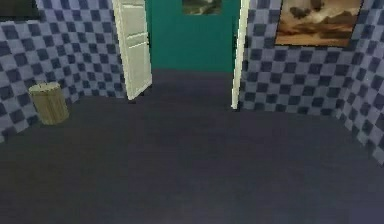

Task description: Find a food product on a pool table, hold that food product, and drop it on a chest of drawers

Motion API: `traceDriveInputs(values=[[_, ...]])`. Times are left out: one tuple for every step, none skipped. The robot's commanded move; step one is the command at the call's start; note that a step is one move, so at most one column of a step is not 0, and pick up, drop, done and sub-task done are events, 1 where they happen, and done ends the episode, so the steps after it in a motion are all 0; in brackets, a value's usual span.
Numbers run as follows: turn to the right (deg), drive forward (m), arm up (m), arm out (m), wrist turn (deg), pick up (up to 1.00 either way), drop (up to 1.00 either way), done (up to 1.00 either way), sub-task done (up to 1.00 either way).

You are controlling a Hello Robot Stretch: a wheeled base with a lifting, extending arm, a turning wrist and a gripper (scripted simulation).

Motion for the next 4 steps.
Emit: traceDriveInputs(values=[[-3.0,0.0,0.0,0.0,0.0,0.0,0.0,0.0,0.0],[0.0,1.0,0.0,0.0,0.0,0.0,0.0,0.0,0.0],[0.0,1.0,0.0,0.0,0.0,0.0,0.0,0.0,0.0],[0.0,1.0,0.0,0.0,0.0,0.0,0.0,0.0,0.0]])
